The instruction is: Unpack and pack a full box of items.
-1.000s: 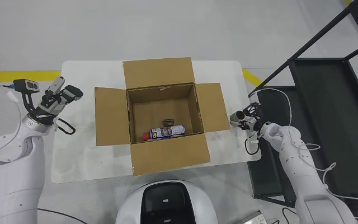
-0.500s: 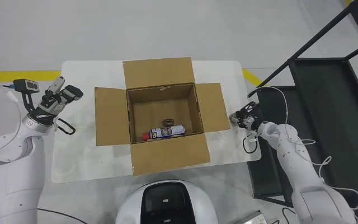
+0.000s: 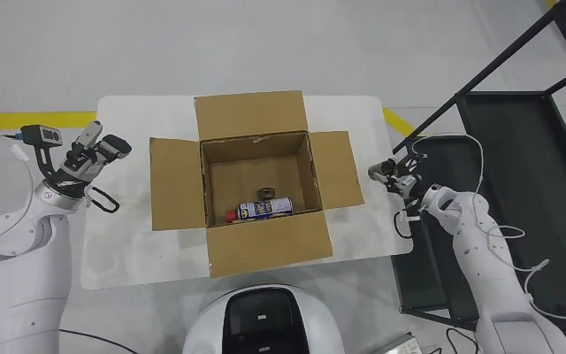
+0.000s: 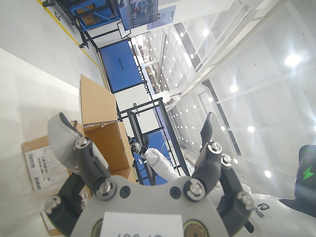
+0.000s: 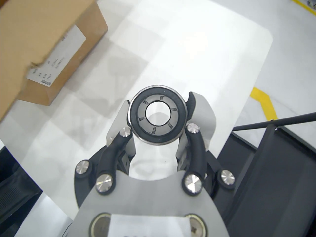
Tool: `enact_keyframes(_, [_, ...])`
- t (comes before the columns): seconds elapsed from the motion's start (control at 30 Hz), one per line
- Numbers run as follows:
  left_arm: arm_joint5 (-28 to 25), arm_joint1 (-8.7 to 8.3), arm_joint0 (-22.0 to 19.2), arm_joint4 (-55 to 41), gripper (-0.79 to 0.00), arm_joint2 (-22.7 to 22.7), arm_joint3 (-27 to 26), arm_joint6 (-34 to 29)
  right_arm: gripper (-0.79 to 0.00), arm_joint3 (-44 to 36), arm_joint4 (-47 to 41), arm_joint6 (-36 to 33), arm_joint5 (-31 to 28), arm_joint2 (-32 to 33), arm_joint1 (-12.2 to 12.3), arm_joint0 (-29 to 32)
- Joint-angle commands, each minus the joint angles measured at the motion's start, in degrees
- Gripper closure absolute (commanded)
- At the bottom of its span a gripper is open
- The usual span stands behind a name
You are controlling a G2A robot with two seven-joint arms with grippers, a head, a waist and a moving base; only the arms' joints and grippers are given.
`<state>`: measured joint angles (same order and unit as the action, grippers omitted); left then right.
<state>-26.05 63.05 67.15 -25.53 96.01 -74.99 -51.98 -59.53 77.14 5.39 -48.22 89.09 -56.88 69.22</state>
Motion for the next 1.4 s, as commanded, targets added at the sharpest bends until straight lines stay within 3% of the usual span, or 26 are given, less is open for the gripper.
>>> enact_keyframes(0.0, [0.0,0.0,0.0,0.0,-0.785,0.0,0.0,0.0,0.0,-8.5,-0.9,-1.2,0.6,2.9,0.6,3.6])
enact_keyframes(0.2, [0.0,0.0,0.0,0.0,-0.785,0.0,0.0,0.0,0.0,-28.7,-9.4,-9.9,-0.6,5.7,1.0,9.6])
enact_keyframes(0.43, [0.0,0.0,0.0,0.0,-0.785,0.0,0.0,0.0,0.0,-40.8,-16.0,-23.5,2.0,-4.6,0.2,5.5])
enact_keyframes(0.57, [0.0,0.0,0.0,0.0,-0.785,0.0,0.0,0.0,0.0,-39.2,-18.8,-30.9,5.5,-13.0,-0.9,-0.7])
enact_keyframes(0.73, [0.0,0.0,0.0,0.0,-0.785,0.0,0.0,0.0,0.0,-32.9,-21.7,-34.4,7.7,-19.7,-2.1,-7.4])
enact_keyframes(1.37, [0.0,0.0,0.0,0.0,-0.785,0.0,0.0,0.0,0.0,-31.8,-21.6,-34.0,7.8,-20.2,-2.2,-7.8])
